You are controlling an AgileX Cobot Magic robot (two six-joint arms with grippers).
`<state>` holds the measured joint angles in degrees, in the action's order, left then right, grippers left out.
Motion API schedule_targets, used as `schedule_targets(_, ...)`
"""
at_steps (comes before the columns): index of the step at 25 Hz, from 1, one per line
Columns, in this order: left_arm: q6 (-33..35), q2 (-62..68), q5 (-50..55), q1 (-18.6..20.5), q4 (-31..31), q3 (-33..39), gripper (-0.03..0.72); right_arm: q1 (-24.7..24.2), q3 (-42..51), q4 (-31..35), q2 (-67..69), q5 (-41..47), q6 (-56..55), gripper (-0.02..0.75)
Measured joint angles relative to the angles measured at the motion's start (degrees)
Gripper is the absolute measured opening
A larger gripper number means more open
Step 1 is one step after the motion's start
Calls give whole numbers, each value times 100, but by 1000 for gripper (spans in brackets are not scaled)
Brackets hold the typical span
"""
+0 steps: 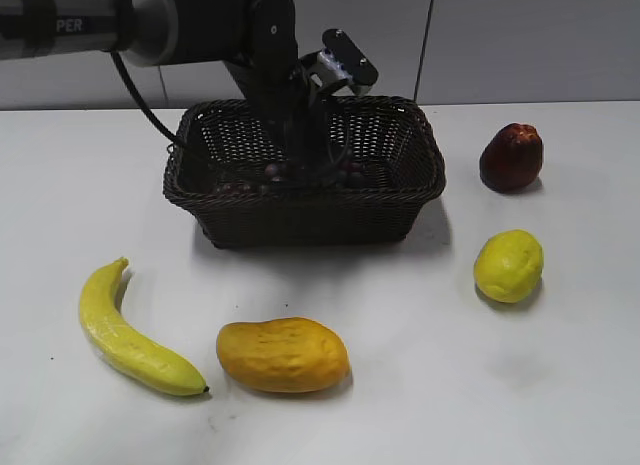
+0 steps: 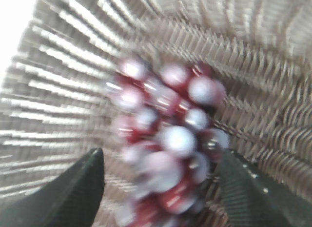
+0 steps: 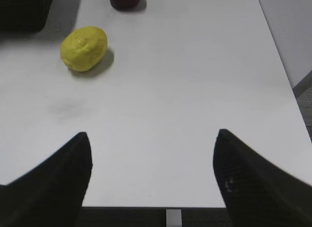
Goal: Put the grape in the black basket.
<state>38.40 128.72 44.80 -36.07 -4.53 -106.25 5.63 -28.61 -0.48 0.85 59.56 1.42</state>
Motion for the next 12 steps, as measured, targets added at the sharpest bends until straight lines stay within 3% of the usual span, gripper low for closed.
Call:
schedule_targets(6, -256, -653, 27, 216, -42, 0, 569, 0, 0, 0, 0, 0, 0, 588)
schedule_targets(12, -1008, -1494, 674, 997, -42, 0, 567, 0, 0, 0, 0, 0, 0, 588)
